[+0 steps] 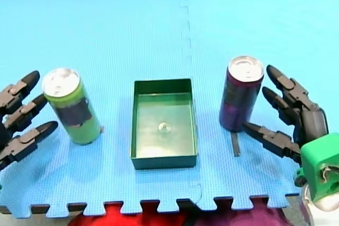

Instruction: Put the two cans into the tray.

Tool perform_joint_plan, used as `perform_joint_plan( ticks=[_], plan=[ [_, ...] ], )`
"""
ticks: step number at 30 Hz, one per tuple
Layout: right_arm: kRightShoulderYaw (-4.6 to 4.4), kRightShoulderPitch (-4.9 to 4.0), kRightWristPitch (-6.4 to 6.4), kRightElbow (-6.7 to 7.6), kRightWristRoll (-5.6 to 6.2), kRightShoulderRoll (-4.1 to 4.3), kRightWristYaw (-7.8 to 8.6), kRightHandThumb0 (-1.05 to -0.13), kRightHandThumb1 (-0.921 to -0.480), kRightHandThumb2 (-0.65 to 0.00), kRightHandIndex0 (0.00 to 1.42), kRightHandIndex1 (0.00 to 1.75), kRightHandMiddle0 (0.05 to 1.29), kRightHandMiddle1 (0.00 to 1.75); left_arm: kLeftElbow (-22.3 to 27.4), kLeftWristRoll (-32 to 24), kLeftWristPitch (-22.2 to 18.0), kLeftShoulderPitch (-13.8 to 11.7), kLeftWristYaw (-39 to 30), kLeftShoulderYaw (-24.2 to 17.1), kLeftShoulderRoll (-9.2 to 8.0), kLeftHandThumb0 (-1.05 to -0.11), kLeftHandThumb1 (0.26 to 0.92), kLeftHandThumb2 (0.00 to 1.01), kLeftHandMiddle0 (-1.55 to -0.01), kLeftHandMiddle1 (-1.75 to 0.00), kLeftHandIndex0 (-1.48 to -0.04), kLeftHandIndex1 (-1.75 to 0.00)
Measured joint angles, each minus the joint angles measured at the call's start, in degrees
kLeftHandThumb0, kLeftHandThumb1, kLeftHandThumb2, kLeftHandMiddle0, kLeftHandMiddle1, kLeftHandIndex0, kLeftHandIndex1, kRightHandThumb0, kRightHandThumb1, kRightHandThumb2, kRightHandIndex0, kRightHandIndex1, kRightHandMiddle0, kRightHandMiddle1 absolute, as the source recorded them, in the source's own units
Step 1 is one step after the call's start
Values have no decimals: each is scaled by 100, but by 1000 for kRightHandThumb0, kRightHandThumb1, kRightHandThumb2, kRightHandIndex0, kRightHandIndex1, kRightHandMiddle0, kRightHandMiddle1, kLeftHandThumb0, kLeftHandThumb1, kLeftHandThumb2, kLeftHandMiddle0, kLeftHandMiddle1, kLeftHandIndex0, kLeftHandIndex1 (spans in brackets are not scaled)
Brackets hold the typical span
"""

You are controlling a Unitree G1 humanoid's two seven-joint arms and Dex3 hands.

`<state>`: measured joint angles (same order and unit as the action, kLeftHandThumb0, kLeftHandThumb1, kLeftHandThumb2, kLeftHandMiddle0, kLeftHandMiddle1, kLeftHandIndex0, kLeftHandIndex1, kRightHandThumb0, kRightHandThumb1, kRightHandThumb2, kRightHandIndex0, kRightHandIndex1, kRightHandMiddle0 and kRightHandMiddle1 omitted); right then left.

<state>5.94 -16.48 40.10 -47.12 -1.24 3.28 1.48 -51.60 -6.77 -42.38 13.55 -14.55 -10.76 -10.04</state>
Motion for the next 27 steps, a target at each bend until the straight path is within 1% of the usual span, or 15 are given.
perform_joint_plan(
  ticks=[3, 6, 13, 17, 27],
  plan=[
    [-38, -10, 0, 1, -80, 18, -87, -645, -590, -1, 572, 0, 498, 0, 7, -4, 9, -3, -6, -1, 0, -1048, 840, 0, -462, 0, -399, -3],
    [-64, -30, -8, 5, -132, 27, -132, -652, -590, -1, 570, 0, 496, 0, 14, -8, 17, -5, -13, -2, 0, -1048, 838, 0, -460, 0, -399, -2],
    [-129, -45, -81, 65, -199, 29, -207, -684, -594, -1, 560, 0, 488, 0, 37, -18, 68, -7, -21, -3, 0, -1048, 837, 0, -460, 0, -401, -3],
    [-178, -43, -135, 114, -247, 51, -251, -703, -595, -1, 556, 0, 484, 0, 36, -19, 71, -7, -21, -6, 0, -1048, 838, 0, -460, 0, -401, -2],
    [-242, -59, -184, 126, -269, 82, -294, -762, -603, -2, 552, 0, 479, 0, 20, -44, 70, -4, -53, -27, 4, -1048, 831, 0, -461, -1, -402, -2]
  ],
)
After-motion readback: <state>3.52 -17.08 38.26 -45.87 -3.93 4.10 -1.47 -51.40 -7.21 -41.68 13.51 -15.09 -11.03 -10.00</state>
